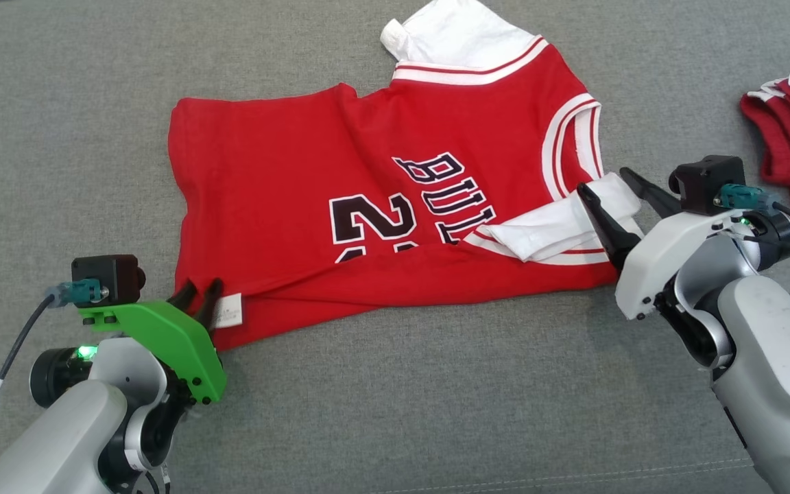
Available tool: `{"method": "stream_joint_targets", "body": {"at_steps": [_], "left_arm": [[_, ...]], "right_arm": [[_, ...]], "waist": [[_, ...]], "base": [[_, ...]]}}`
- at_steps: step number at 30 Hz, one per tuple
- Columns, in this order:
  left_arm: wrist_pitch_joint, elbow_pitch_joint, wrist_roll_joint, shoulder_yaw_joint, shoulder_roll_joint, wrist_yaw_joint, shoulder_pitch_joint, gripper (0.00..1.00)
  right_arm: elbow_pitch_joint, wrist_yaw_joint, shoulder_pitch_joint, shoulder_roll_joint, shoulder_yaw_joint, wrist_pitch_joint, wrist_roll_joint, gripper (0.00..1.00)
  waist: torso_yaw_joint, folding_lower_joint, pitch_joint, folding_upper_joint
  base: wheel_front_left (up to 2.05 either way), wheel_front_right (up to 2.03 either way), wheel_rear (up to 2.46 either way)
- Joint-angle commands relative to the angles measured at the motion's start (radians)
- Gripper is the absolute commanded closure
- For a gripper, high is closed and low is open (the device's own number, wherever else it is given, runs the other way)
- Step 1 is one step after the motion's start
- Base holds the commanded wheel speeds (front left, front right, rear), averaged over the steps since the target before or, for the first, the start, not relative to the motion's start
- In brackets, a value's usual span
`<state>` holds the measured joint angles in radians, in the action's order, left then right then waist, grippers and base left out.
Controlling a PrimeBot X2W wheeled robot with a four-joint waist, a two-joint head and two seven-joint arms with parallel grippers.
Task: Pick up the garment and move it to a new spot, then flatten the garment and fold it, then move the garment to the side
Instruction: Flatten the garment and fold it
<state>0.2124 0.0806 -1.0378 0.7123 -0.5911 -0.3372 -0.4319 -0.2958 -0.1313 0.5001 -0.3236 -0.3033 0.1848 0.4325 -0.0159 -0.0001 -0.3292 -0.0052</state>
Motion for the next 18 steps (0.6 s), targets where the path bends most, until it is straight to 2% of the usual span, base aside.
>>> {"method": "stream_joint_targets", "body": {"at_steps": [1,7,10,14,18], "left_arm": [[-0.016,0.001,0.001,-0.008,-0.001,0.005,0.003,0.0],[-0.098,-0.094,-0.041,-0.066,-0.029,-0.032,0.125,0.0],[-0.144,-0.166,-0.078,-0.114,-0.038,-0.073,0.218,0.0],[-0.156,-0.224,-0.1,-0.129,-0.064,-0.105,0.299,0.0],[-0.17,-0.224,-0.112,-0.143,-0.057,-0.102,0.303,0.0]], "right_arm": [[0.01,0.001,0.002,-0.015,0.003,-0.026,-0.016,0.0],[0.115,0.001,-0.091,-0.051,0.047,-0.058,-0.021,0.0],[0.189,0.001,-0.174,-0.073,0.089,-0.019,-0.031,0.0],[0.27,0.001,-0.274,-0.076,0.155,0.055,-0.036,0.0],[0.298,0.001,-0.321,-0.058,0.196,0.106,-0.047,0.0]], "waist": [[0.007,0.0001,0.007,0.0052],[0.022,0.0001,0.031,0.0052],[0.027,0.0001,0.036,0.0052],[0.024,0.0001,0.011,0.0052],[0.022,0.0001,-0.022,0.0052]], "base": [[0.0,0.0,0.0],[0.0,0.0,0.0],[0.0,0.0,0.0],[0.0,0.0,0.0],[0.0,0.0,0.0]]}}
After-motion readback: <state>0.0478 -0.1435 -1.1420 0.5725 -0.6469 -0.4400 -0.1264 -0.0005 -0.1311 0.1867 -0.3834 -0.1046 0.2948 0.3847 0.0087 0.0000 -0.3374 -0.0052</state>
